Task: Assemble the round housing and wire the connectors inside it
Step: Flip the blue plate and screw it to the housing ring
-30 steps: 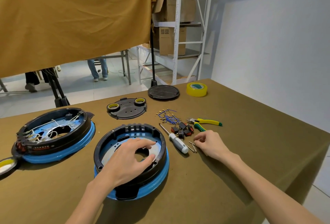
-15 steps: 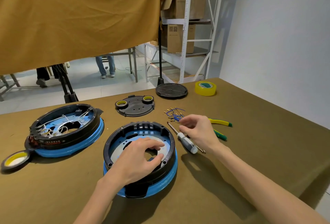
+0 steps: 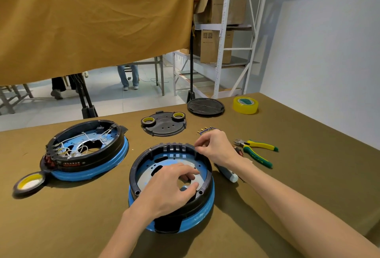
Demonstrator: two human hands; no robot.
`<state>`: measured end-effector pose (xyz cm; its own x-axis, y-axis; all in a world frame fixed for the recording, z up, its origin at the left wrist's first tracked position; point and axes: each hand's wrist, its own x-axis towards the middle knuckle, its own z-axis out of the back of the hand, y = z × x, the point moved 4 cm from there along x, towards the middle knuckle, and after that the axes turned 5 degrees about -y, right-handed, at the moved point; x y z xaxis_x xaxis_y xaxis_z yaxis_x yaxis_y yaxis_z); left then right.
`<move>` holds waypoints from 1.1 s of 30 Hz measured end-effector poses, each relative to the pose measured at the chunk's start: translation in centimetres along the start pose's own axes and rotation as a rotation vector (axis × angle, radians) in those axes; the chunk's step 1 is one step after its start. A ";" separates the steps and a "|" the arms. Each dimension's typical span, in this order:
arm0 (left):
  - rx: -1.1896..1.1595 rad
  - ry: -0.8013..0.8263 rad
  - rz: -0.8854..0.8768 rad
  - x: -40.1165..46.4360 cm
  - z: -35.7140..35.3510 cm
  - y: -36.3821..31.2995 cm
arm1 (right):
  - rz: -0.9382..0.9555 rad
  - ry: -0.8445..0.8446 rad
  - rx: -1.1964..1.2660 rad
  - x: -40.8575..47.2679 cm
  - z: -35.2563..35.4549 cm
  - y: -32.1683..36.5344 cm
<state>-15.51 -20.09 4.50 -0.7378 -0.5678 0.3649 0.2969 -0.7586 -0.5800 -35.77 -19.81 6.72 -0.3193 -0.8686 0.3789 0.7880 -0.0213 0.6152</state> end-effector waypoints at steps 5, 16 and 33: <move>-0.004 -0.006 0.003 0.0 0.0 0.1 | -0.081 0.046 0.056 0.4 -0.2 -0.6; 0.006 -0.030 -0.001 0.0 0.0 0.1 | -0.617 0.126 0.451 0.1 -1.1 -1.9; 0.094 0.050 0.232 3.3 -4.2 -2.6 | -0.937 0.352 0.540 -5.5 -0.7 -2.4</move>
<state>-21.29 -18.66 4.13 -0.6715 -0.7156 0.1925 0.5154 -0.6376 -0.5725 -35.50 -15.31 2.67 -0.4308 -0.7154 -0.5502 -0.0406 -0.5936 0.8037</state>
